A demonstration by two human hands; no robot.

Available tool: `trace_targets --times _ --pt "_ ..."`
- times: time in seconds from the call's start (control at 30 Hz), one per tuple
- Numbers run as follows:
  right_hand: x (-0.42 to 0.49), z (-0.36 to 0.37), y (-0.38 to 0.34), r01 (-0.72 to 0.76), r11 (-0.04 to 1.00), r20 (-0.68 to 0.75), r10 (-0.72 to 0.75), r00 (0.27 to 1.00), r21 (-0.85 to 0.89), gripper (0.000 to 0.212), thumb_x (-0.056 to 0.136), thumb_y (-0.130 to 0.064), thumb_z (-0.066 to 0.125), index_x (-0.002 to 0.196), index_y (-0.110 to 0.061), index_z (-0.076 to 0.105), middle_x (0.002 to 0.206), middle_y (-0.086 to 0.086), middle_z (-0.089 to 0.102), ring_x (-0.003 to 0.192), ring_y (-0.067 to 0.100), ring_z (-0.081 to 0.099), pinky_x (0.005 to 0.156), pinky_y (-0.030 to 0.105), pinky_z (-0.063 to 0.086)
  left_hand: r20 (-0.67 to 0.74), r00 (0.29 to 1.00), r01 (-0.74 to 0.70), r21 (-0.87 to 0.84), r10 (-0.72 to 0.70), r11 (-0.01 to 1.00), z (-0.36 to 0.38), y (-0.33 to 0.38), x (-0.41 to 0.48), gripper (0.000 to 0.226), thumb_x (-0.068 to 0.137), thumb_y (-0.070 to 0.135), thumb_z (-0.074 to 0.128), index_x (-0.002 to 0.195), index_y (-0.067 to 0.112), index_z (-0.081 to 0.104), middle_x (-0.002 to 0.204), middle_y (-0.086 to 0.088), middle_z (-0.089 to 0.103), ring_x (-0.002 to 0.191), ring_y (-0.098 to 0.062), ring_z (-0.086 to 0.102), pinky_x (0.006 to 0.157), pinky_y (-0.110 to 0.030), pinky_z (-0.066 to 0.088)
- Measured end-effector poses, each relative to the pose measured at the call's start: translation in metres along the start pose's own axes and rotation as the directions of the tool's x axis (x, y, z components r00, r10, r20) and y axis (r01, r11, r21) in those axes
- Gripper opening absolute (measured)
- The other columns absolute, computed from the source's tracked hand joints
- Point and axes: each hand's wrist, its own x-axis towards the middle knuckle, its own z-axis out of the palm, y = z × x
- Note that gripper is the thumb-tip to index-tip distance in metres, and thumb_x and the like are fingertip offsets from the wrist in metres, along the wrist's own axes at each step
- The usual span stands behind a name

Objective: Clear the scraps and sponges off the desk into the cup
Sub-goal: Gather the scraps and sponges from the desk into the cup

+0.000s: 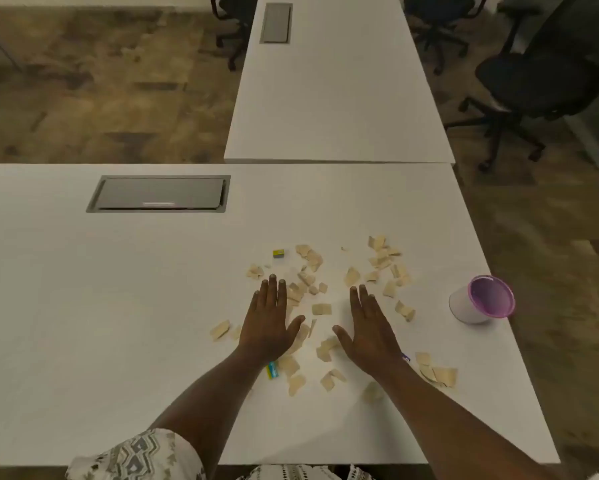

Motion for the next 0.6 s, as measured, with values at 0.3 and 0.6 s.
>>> trace_targets --times 0.3,0.6 --pt "-0.002 0.038 -0.022 -0.094 0.993 0.193 0.105 0.976 -0.065 0.066 0.087 -0.047 0.065 0.139 -0.017 0.038 0.13 0.005 0.04 0.118 0.025 0.045 0.087 0.035 0.049 0.072 0.996 0.062 -0.014 -0.061 0.998 0.023 -0.005 -0.023 0.089 0.086 0.062 0.059 0.149 0.002 0.041 0.141 -0.019 0.052 0.124 -0.037 0.053 0.094 -0.043 0.051" --pt "0.022 0.061 -0.04 -0.05 0.999 0.092 0.05 0.994 -0.001 0.029 0.093 -0.014 0.053 0.123 -0.012 0.054 0.114 0.009 0.05 0.1 0.03 0.056 0.072 0.036 0.048 0.121 0.99 0.087 -0.129 -0.071 0.988 0.036 -0.001 -0.013 0.066 0.089 0.039 0.071 0.14 0.006 0.047 0.131 -0.016 0.051 0.114 -0.034 0.051 0.093 -0.039 0.049"
